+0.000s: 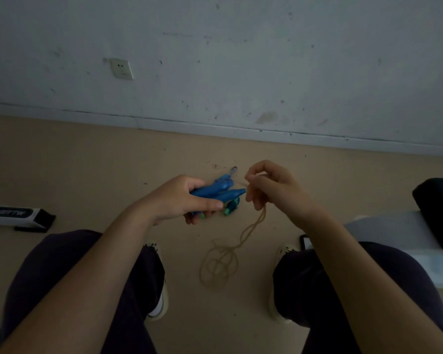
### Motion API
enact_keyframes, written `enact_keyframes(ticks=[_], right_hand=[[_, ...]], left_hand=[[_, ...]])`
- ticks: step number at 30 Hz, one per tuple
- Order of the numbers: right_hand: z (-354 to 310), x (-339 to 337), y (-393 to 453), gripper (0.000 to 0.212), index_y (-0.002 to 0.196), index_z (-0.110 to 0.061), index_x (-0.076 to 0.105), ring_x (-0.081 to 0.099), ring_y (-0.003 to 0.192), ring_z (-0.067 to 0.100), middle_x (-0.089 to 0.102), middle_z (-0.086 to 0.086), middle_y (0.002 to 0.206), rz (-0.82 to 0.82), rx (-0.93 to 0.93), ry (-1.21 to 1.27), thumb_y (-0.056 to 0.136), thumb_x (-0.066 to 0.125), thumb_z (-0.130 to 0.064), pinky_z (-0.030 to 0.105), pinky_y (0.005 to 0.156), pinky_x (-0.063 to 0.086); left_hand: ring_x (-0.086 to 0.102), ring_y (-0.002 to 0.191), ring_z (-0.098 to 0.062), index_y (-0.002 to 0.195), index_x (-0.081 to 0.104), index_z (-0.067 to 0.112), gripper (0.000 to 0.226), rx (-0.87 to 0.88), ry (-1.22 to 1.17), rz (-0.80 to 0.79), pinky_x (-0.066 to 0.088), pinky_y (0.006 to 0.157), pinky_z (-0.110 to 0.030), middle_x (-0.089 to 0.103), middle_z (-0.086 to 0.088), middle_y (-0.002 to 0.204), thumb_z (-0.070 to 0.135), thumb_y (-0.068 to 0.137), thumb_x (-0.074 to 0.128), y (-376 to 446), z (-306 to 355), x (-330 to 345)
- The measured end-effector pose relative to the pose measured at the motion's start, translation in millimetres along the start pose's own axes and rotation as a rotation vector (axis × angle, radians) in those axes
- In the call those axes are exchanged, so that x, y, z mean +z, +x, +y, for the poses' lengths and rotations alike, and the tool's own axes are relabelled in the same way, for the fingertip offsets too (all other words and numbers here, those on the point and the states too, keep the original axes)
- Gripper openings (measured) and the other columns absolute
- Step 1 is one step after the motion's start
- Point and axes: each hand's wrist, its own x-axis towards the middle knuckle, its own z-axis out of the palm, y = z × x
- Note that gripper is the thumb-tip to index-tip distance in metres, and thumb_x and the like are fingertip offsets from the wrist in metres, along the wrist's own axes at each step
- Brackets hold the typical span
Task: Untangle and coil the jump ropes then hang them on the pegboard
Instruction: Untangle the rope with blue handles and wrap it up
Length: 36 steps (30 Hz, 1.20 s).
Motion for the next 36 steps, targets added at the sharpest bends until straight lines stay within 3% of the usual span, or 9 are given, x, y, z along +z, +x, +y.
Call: enact_keyframes(ticks=[6, 8, 10, 17, 21, 25, 29, 32, 36], right_hand=[[2, 17, -2, 0.012, 0.096, -0.012, 0.066, 0.046, 0.047, 0.013, 0.057, 0.017, 0.065, -0.082, -0.091, -0.124, 0.094, 0.063, -0.022, 0.020, 0.043, 0.038], [2, 19, -2, 0.010, 0.095, -0.012, 0.067, 0.045, 0.044, 0.009, 0.057, 0.011, 0.061, -0.085, -0.084, -0.135, 0.094, 0.063, -0.021, 0.018, 0.042, 0.037], [1, 17, -1, 0.012, 0.096, -0.007, 0.067, 0.046, 0.043, 0.006, 0.059, 0.006, 0.060, -0.067, -0.069, -0.133, 0.094, 0.063, -0.019, 0.018, 0.043, 0.038], [1, 8, -3, 0.020, 0.103, 0.001, 0.064, 0.059, 0.059, 0.022, 0.069, 0.025, 0.086, 0.019, -0.040, -0.113, 0.097, 0.059, -0.018, 0.030, 0.056, 0.048], [0, 8, -3, 0.017, 0.101, 0.001, 0.064, 0.057, 0.055, 0.015, 0.067, 0.016, 0.077, 0.003, -0.031, -0.122, 0.096, 0.061, -0.015, 0.022, 0.052, 0.048], [0, 6, -2, 0.016, 0.103, 0.003, 0.063, 0.052, 0.052, 0.011, 0.068, 0.026, 0.083, -0.020, -0.035, -0.163, 0.095, 0.061, -0.010, 0.018, 0.050, 0.046], [0, 6, -2, 0.018, 0.103, 0.000, 0.065, 0.053, 0.055, 0.014, 0.069, 0.025, 0.085, -0.026, -0.035, -0.182, 0.095, 0.062, -0.017, 0.021, 0.052, 0.047], [-3, 5, -2, 0.022, 0.103, -0.005, 0.065, 0.056, 0.056, 0.018, 0.070, 0.014, 0.079, 0.063, -0.039, -0.057, 0.098, 0.057, -0.025, 0.026, 0.054, 0.048], [-3, 1, 0, 0.017, 0.106, -0.005, 0.055, 0.057, 0.058, 0.020, 0.064, 0.012, 0.082, 0.177, -0.009, 0.044, 0.096, 0.061, -0.017, 0.031, 0.055, 0.050]], left_hand=[[0.056, 0.055, -0.012, 0.100, 0.073, 0.021, 0.018, 0.013, -0.001, -0.056, 0.045, 0.048, -0.025, 0.066, 0.005, 0.068, 0.027, 0.084, 0.081, 2, 1, 12], [0.059, 0.057, -0.013, 0.101, 0.073, 0.019, 0.020, 0.015, 0.013, -0.065, 0.047, 0.049, -0.025, 0.067, 0.005, 0.069, 0.026, 0.084, 0.081, 2, 1, 12], [0.063, 0.060, -0.014, 0.100, 0.073, 0.020, 0.020, 0.020, 0.012, -0.062, 0.050, 0.051, -0.025, 0.068, 0.004, 0.071, 0.024, 0.084, 0.081, 2, 0, 10], [0.063, 0.057, -0.013, 0.100, 0.070, 0.022, 0.024, 0.019, -0.001, -0.016, 0.048, 0.048, -0.024, 0.073, 0.001, 0.076, 0.037, 0.083, 0.080, 1, -3, 6], [0.058, 0.050, -0.013, 0.097, 0.070, 0.026, 0.036, -0.002, -0.039, -0.061, 0.043, 0.044, -0.022, 0.070, -0.002, 0.070, 0.057, 0.079, 0.073, 0, -1, 10], [0.058, 0.048, -0.015, 0.102, 0.067, 0.021, 0.029, -0.006, -0.034, -0.122, 0.042, 0.043, -0.022, 0.071, -0.005, 0.073, 0.048, 0.092, 0.067, 0, 0, 9], [0.052, 0.048, -0.011, 0.102, 0.064, 0.017, 0.035, -0.025, -0.016, -0.182, 0.040, 0.044, -0.022, 0.066, 0.001, 0.069, 0.048, 0.087, 0.069, 0, -3, 11], [0.048, 0.048, -0.009, 0.100, 0.065, 0.014, 0.046, 0.034, -0.100, -0.089, 0.038, 0.042, -0.020, 0.062, 0.003, 0.067, 0.056, 0.081, 0.066, 2, -4, 9], [0.054, 0.047, -0.013, 0.094, 0.064, 0.015, 0.029, 0.128, -0.377, 0.191, 0.033, 0.036, -0.019, 0.066, -0.001, 0.070, 0.044, 0.092, 0.061, 9, -5, 5]])
